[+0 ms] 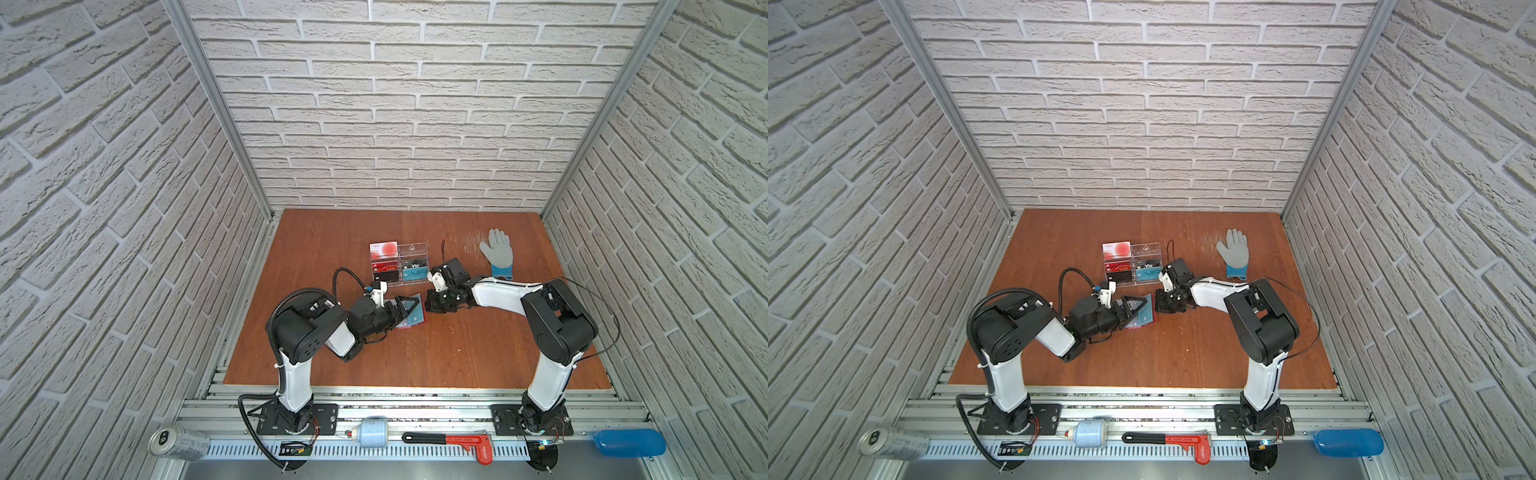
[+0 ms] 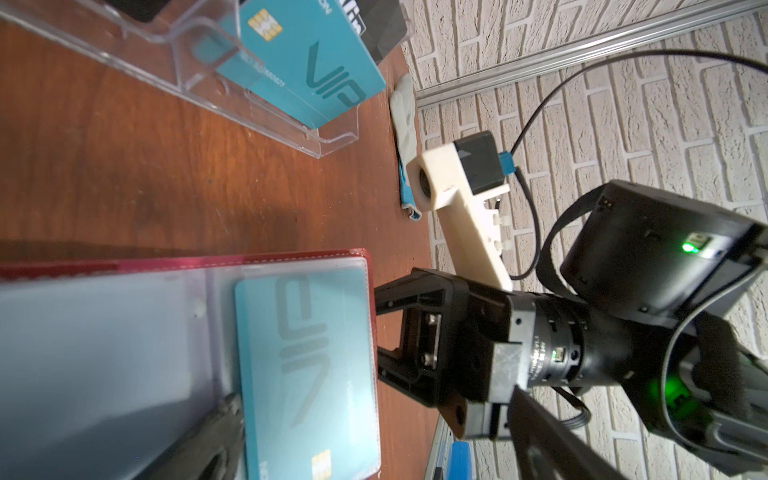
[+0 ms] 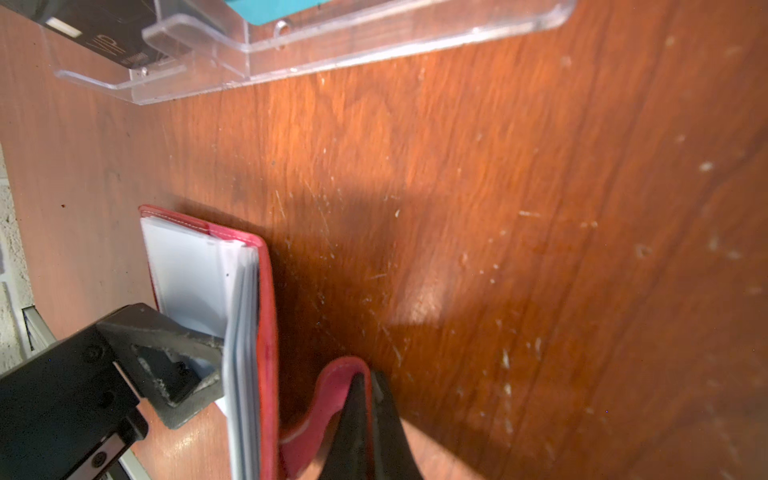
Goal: Take the credit cards out of the card holder
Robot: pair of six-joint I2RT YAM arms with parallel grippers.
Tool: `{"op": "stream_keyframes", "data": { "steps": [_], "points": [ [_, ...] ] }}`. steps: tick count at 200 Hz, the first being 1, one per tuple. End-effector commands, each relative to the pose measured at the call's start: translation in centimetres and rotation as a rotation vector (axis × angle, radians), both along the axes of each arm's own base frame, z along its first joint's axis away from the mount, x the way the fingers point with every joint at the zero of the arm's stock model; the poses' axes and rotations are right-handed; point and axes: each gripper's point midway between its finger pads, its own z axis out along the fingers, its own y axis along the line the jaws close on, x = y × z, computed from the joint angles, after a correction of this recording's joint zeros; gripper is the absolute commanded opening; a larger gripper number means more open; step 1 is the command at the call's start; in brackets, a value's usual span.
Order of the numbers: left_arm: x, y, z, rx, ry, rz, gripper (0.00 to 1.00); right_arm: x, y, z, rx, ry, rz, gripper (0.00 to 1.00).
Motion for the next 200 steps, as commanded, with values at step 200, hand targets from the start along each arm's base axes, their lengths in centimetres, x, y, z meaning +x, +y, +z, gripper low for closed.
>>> {"op": "stream_keyframes", "data": {
  "steps": [200],
  "points": [
    [-0.5, 2.3, 3.3, 0.039, -0.104, 0.043, 0.98, -2.4, -1.3, -3.1, -0.090, 0.110, -0.003, 0.06]
  ]
}}
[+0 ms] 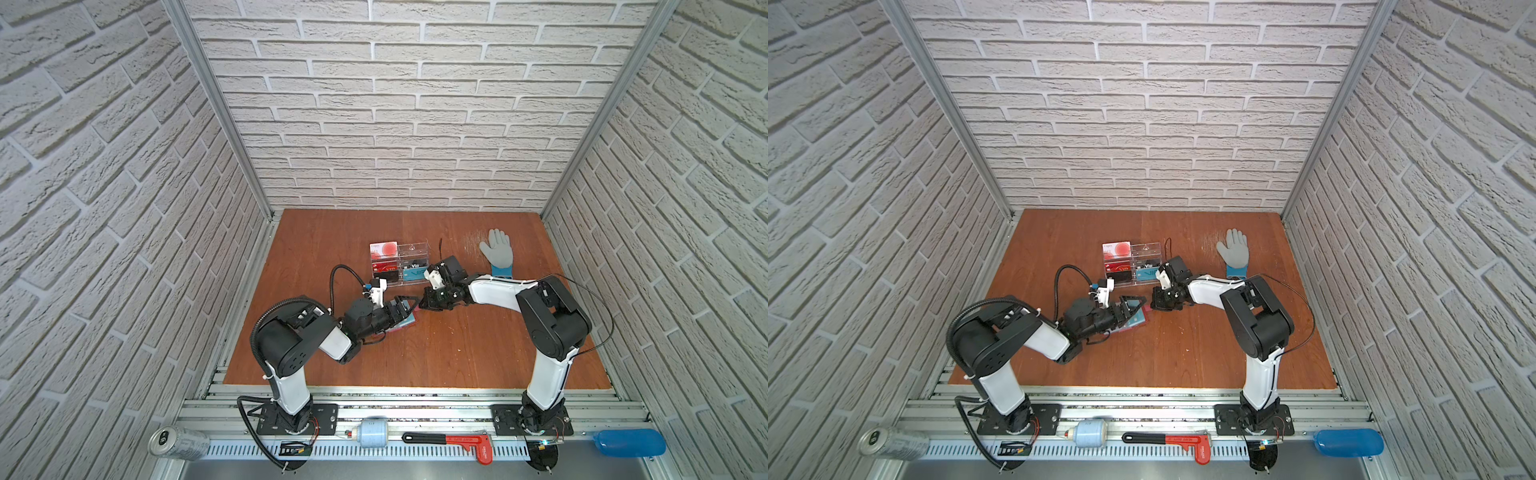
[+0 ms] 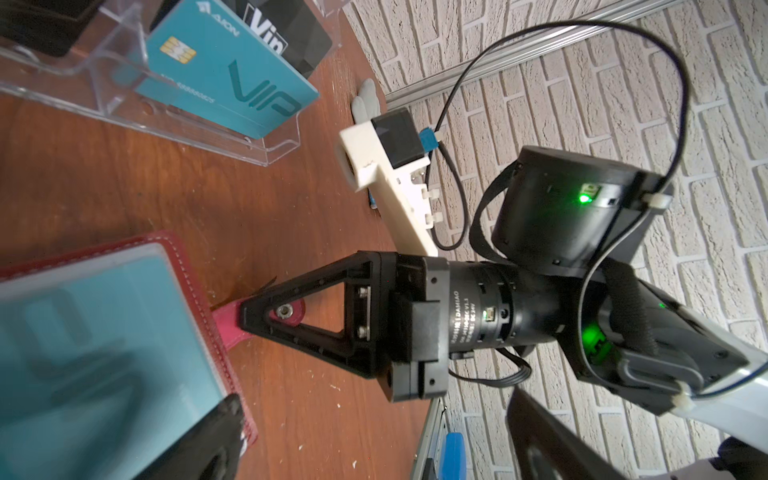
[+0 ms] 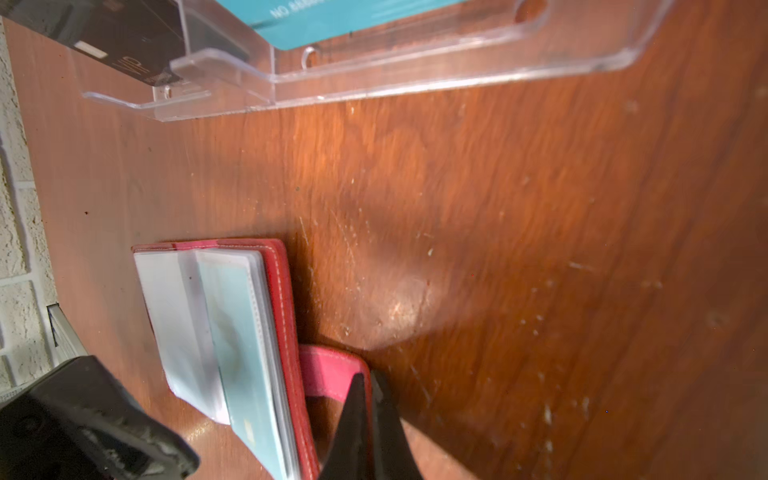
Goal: Take the credit cards out of the card holder
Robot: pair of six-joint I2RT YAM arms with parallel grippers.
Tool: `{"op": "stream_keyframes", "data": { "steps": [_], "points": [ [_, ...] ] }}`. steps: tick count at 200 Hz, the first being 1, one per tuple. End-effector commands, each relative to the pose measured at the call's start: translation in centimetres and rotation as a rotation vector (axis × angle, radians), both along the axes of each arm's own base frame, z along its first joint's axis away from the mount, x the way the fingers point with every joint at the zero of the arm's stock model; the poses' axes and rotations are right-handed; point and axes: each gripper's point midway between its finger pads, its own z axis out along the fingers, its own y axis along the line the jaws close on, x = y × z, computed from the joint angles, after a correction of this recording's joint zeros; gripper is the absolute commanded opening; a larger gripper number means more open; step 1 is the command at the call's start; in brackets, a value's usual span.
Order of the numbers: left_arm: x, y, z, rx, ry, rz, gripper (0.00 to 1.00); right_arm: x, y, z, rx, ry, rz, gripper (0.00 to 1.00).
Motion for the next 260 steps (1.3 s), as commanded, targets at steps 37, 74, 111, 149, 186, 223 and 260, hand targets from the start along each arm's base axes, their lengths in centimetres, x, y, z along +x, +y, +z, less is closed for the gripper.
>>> {"op": "stream_keyframes", "data": {
  "steps": [37, 74, 111, 149, 186, 223, 260],
  "points": [
    [-0.7, 3.5, -1.8, 0.204, 0.050, 0.078, 0.98, -3.1, -2.4, -2.2, -0.118, 0.074, -0.011, 0.06],
    [-1.1, 5.6, -2.2, 0.323, 0.071, 0.105, 0.98, -3.0, -2.4, -1.3, -0.117, 0.038, -0.004, 0.07],
    [-0.8, 6.3, -3.2, 0.346, 0.108, 0.102, 0.98, -2.9, -2.2, -0.3, -0.112, -0.002, 0.005, 0.15],
    [-0.5, 6.3, -3.5, 0.348, 0.113, 0.102, 0.98, -2.8, -2.4, -0.2, -0.127, -0.010, 0.006, 0.15],
    [-0.2, 5.6, -3.0, 0.310, 0.113, 0.090, 0.98, -2.7, -2.1, -0.2, -0.123, -0.016, 0.017, 0.14],
    [0.3, 4.8, -2.0, 0.282, 0.094, 0.080, 0.98, -2.5, -2.1, -0.3, -0.141, -0.015, 0.024, 0.12],
    [1.2, 5.7, -2.9, 0.302, 0.121, 0.109, 0.98, -2.5, -2.1, -0.3, -0.147, -0.015, 0.028, 0.10]
  ]
}}
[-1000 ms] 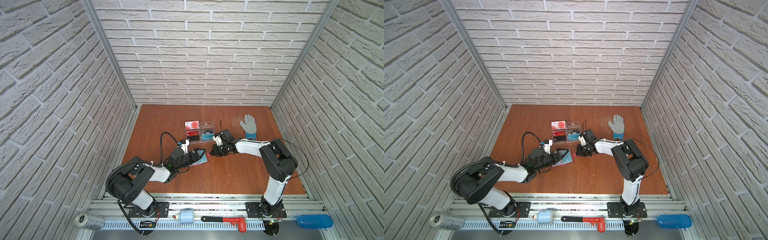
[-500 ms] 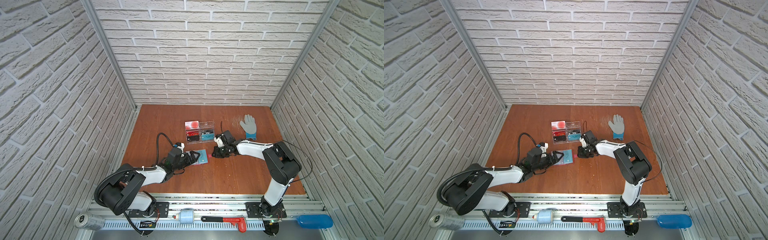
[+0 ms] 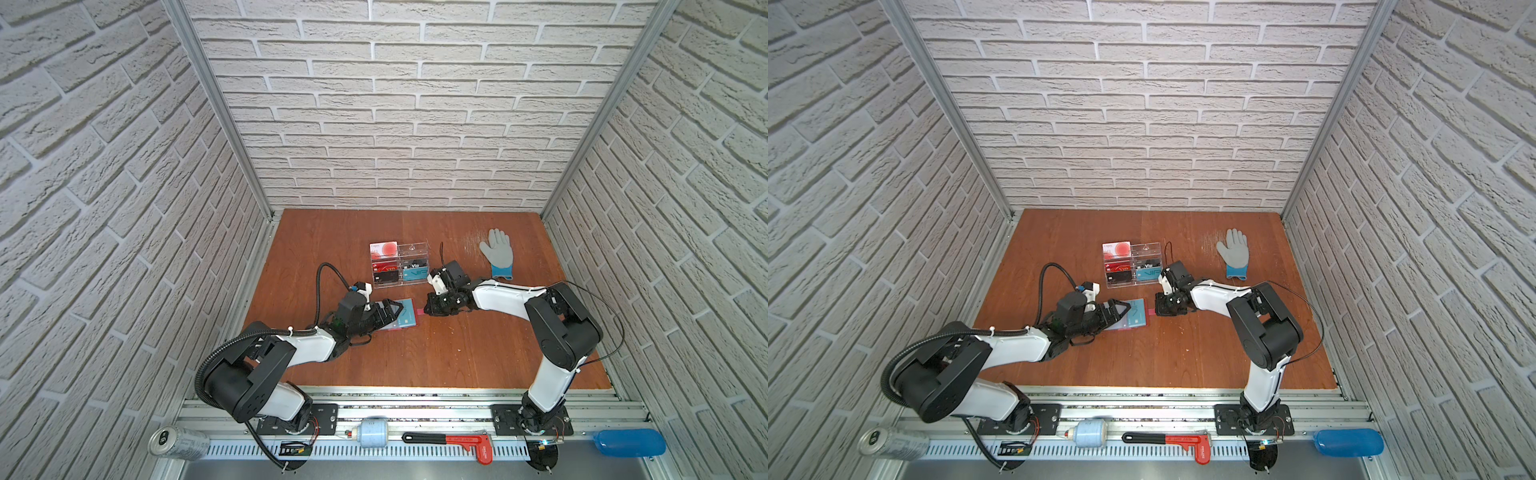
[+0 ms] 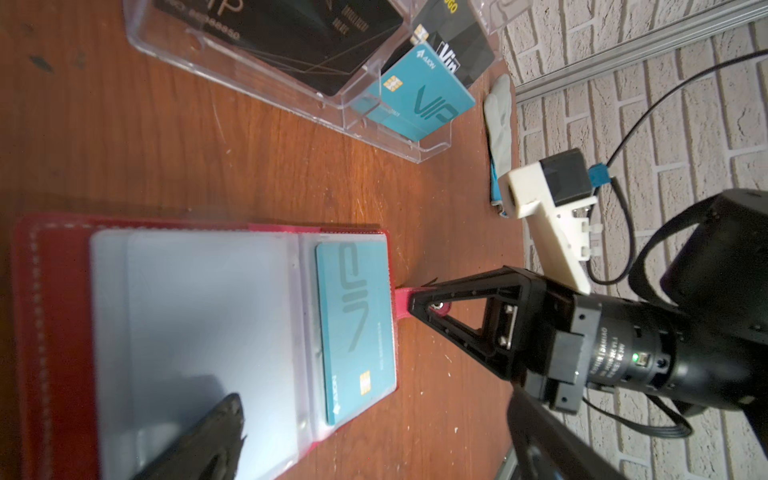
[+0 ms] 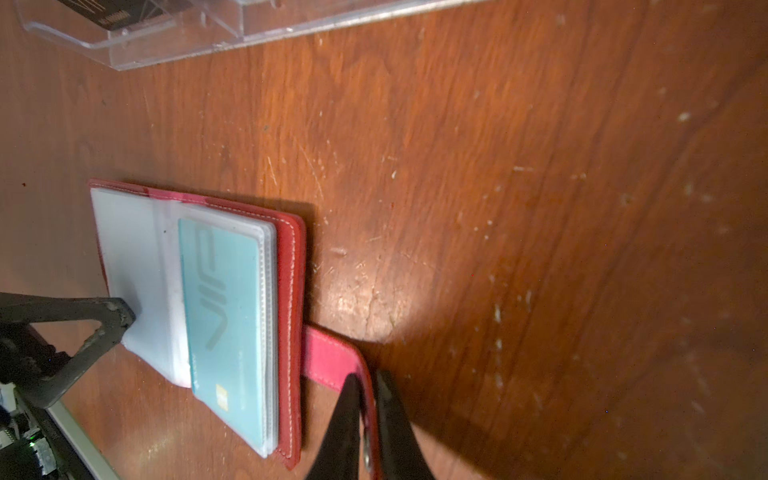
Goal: Take the credit cards out of the card holder
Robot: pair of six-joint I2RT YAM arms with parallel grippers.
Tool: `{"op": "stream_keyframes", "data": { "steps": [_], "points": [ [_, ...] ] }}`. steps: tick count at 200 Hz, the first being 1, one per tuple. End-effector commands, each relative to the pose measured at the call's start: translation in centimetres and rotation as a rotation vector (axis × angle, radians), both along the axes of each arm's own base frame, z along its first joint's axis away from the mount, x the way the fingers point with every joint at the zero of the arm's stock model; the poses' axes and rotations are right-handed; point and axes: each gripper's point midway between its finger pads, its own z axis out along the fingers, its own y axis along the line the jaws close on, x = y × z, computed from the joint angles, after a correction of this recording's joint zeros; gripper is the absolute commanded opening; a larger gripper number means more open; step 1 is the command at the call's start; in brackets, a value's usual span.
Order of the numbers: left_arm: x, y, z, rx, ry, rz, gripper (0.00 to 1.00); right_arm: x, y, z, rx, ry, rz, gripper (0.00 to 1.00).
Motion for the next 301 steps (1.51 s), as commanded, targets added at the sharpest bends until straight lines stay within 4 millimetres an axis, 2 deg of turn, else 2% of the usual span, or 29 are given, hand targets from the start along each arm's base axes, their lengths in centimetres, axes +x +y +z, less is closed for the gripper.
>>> {"op": "stream_keyframes", "data": {
  "steps": [1, 35, 73, 116, 154, 159, 183, 189, 193, 207, 217, 230, 252, 271, 301],
  "points": [
    [1.3, 0.1, 0.4, -0.018, -0.018, 0.015, 0.98, -0.6, -0.6, -0.5, -0.054, 0.019, 0.010, 0.10],
    [2.1, 0.6, -0.3, 0.046, -0.018, 0.018, 0.98, -0.7, -0.7, -0.2, -0.074, 0.011, 0.028, 0.09],
    [2.1, 0.9, -1.0, 0.103, -0.006, 0.003, 0.98, -0.4, -1.2, 0.1, -0.186, 0.018, 0.035, 0.08],
    [0.4, 0.3, -2.0, 0.061, 0.021, 0.000, 0.98, 1.3, -1.2, 0.9, -0.252, 0.034, 0.023, 0.08],
    [-1.4, -1.3, -2.3, 0.007, 0.025, -0.009, 0.98, 3.5, 0.4, 1.8, -0.232, 0.027, 0.036, 0.09],
    [-1.6, -1.7, -2.3, -0.002, 0.024, -0.015, 0.98, 3.6, 0.6, 0.9, -0.236, 0.049, 0.042, 0.10],
    [-2.0, -2.7, -1.5, -0.084, 0.013, -0.018, 0.98, 4.2, 1.4, 2.3, -0.204, 0.026, 0.048, 0.20],
    [-1.9, -2.5, -1.3, -0.099, 0.012, -0.012, 0.98, 4.1, 1.3, 2.5, -0.199, 0.024, 0.048, 0.24],
    [-1.8, -2.3, -1.0, -0.107, 0.010, -0.007, 0.98, 4.1, 1.4, 4.0, -0.179, -0.006, 0.045, 0.27],
    [-1.4, -1.5, -0.3, -0.105, 0.002, 0.001, 0.98, 3.5, 1.1, 5.8, -0.152, -0.040, 0.028, 0.36],
    [-1.0, -0.8, 0.0, -0.084, -0.004, 0.009, 0.98, 2.8, 0.7, 6.8, -0.137, -0.058, 0.015, 0.41],
    [-0.4, 0.1, 1.5, -0.059, -0.038, 0.015, 0.98, 1.8, 0.0, 7.4, -0.133, -0.071, -0.006, 0.48],
    [0.7, 1.7, 3.4, 0.028, -0.082, 0.027, 0.98, 0.2, -0.9, 6.4, -0.127, -0.059, -0.039, 0.51],
    [2.1, 2.4, 4.7, 0.042, -0.108, 0.030, 0.98, -0.6, -0.6, 5.0, -0.093, -0.038, -0.066, 0.53],
    [3.6, 1.9, 4.7, 0.060, -0.119, 0.000, 0.98, -0.9, 0.8, 2.8, -0.069, -0.006, -0.068, 0.53]
  ]
}}
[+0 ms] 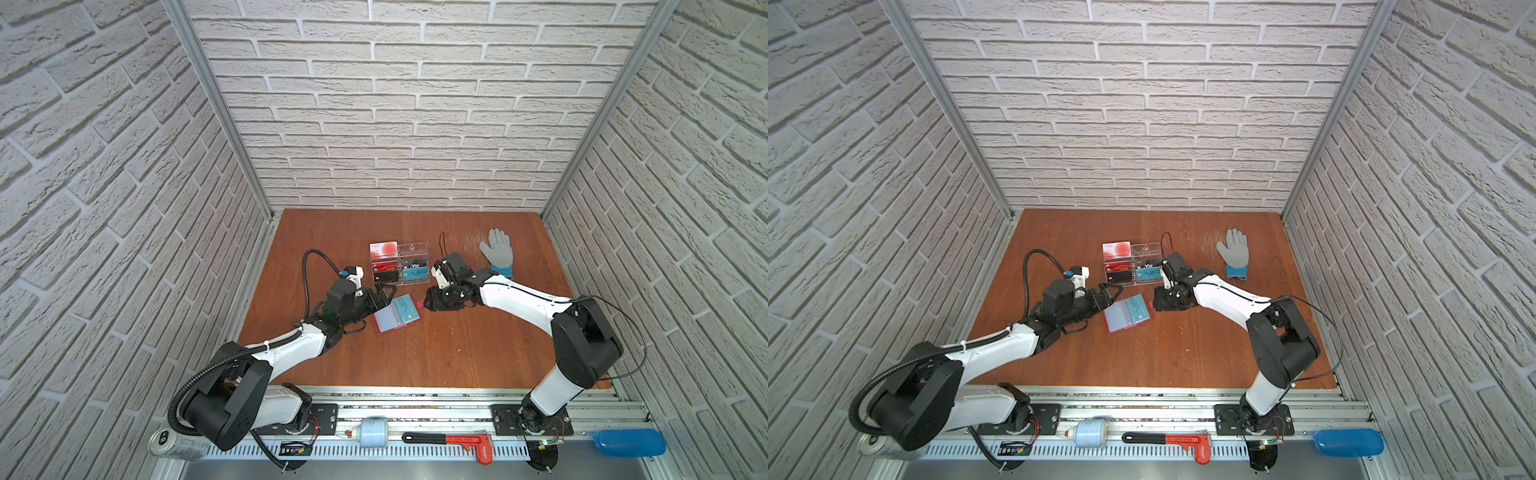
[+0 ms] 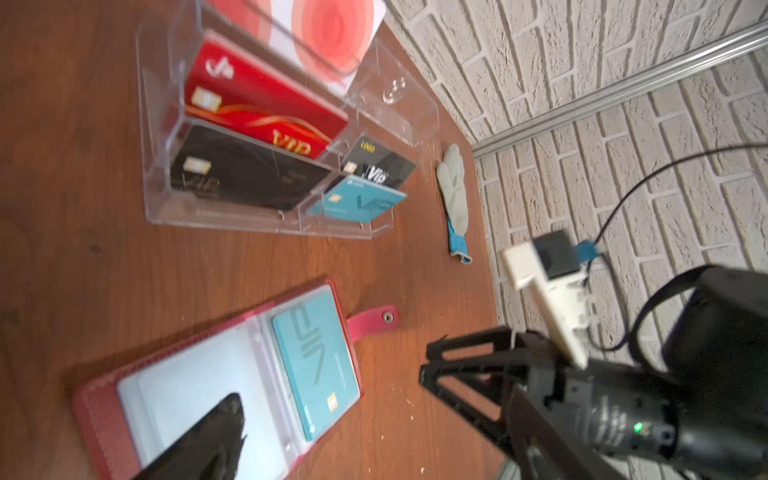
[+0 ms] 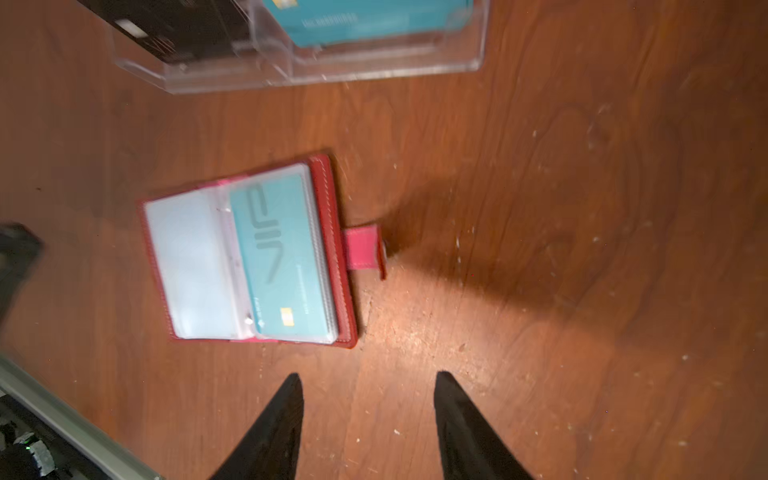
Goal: Take the credit cards out of the card holder
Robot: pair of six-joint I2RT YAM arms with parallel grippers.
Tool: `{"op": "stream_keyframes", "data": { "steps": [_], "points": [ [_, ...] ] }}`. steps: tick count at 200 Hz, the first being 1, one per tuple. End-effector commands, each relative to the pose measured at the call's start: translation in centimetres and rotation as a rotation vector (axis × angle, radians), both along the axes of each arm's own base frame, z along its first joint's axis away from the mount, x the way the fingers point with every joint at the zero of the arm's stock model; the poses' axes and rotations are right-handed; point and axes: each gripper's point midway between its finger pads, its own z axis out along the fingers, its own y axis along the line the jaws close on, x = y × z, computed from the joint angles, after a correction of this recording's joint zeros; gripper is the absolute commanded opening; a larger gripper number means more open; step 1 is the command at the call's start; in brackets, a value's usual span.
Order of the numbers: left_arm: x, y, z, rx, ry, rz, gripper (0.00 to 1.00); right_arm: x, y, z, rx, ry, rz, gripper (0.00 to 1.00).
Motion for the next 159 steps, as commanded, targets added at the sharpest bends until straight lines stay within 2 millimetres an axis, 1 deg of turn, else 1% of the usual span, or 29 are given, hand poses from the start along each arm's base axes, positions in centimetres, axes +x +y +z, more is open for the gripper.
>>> {"op": "stream_keyframes", "data": {
  "steps": [1, 33, 67, 129, 159],
  "points": [
    [0.3, -0.1, -1.6, 0.074, 0.021, -0.051, 0.98, 0.3, 2.0, -1.3, 0.050, 0.002, -0.015, 0.53],
    [0.6, -0.7, -2.9, 0.077, 0.038, -0.067, 0.98, 0.7, 3.3, -2.4, 0.059, 0.009, -0.013, 0.52],
    [0.4, -0.3, -4.8, 0.085, 0.071, -0.053, 0.98, 0.9, 4.7, -2.9, 0.060, 0.016, 0.000, 0.49],
    [-0.8, 0.2, -7.4, 0.050, 0.129, -0.030, 0.98, 2.2, 5.6, -3.8, 0.048, 0.016, 0.008, 0.32],
    [-1.5, 0.4, -8.4, 0.004, 0.151, -0.017, 0.98, 3.3, 6.2, -3.7, 0.026, 0.010, 0.053, 0.20]
  ]
}}
